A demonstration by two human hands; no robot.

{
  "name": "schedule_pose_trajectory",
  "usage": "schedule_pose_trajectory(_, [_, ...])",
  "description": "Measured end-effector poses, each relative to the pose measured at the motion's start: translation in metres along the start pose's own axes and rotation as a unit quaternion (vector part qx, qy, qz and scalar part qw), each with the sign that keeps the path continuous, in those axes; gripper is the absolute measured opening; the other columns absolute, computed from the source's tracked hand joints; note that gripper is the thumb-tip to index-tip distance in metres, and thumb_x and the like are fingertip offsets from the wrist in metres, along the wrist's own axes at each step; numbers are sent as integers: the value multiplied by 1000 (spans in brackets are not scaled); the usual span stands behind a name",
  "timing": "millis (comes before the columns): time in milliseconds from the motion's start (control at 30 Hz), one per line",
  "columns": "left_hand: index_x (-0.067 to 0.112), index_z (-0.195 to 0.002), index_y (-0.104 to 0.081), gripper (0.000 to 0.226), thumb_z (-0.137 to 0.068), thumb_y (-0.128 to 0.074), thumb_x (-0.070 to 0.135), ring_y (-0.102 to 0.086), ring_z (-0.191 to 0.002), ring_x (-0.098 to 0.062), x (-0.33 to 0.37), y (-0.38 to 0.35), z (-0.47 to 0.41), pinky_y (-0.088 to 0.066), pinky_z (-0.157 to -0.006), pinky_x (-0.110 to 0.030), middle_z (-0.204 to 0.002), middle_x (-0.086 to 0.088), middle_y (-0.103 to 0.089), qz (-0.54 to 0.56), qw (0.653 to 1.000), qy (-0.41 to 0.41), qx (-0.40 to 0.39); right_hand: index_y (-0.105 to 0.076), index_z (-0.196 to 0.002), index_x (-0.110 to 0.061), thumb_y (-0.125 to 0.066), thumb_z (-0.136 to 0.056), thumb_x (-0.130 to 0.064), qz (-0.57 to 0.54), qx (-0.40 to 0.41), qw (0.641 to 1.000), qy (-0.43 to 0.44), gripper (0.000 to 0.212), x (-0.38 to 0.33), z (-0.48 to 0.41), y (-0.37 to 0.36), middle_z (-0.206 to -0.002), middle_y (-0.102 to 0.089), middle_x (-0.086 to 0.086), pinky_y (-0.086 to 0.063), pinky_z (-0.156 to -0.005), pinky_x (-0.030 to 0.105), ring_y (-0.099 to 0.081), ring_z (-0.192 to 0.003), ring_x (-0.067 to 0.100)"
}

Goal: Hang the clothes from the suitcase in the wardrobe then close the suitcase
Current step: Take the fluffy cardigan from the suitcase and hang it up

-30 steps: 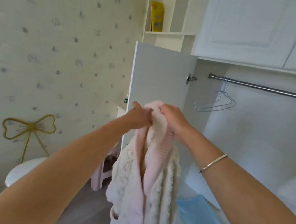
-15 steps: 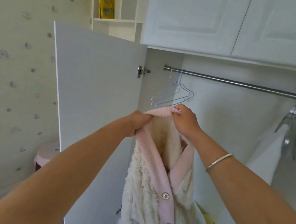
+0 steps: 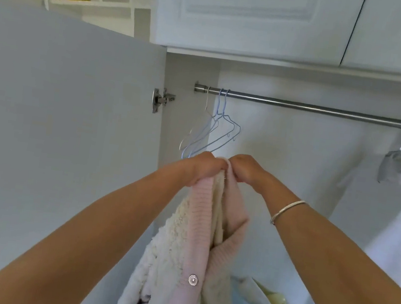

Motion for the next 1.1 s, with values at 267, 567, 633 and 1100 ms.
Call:
schedule_pose_trajectory(267, [11, -91, -63, 23, -80, -61, 31, -60, -74, -20, -29, 26, -61, -44, -70, -27, -85, -5, -63, -19, 999, 39, -25, -61, -76, 1, -47, -84, -4, -135, 15, 991, -22, 17, -12, -75, -37, -75, -54, 15, -39, -69, 33, -49, -73, 22])
schedule_pose_trajectory(567, [4, -104, -65, 41, -79, -70, 36, -63, -84, -24, -48, 61, -90, -50, -87, -36, -95, -9, -66, -65, 996, 47, -40, -36, -140, -5, -49, -91, -12, -197, -12, 978, -61, 51, -13, -145, -74, -124, -42, 8, -45, -102, 41, -51, -116, 28])
schedule_pose_trajectory(633, [2, -108, -65, 43, -80, -70, 34, -64, -85, -24, -51, 66, -94, -51, -91, -38, -96, -10, -68, -71, 996, 36, -33, -39, -133, 0, -52, -90, -12, -212, -10, 974, -76, 46, -15, -150, -78, -111, -49, 11, -46, -102, 45, -53, -104, 28])
schedule_pose_trajectory(1100, [14, -106, -69, 59, -63, -73, 54, -64, -107, -18, -57, 61, -106, -46, -102, -36, -110, -3, -70, -113, 990, -16, -81, -56, -83, -16, -51, -95, -3, -396, -39, 913, -92, 18, -24, -159, -65, -74, -57, 6, -50, -59, 21, -57, -67, 12])
Point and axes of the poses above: each hand's wrist, its own z-axis away from the middle knuckle, its own y-axis out of the back of the hand, x = y × z, the point moved 4 cm from there along -z, towards the middle knuckle
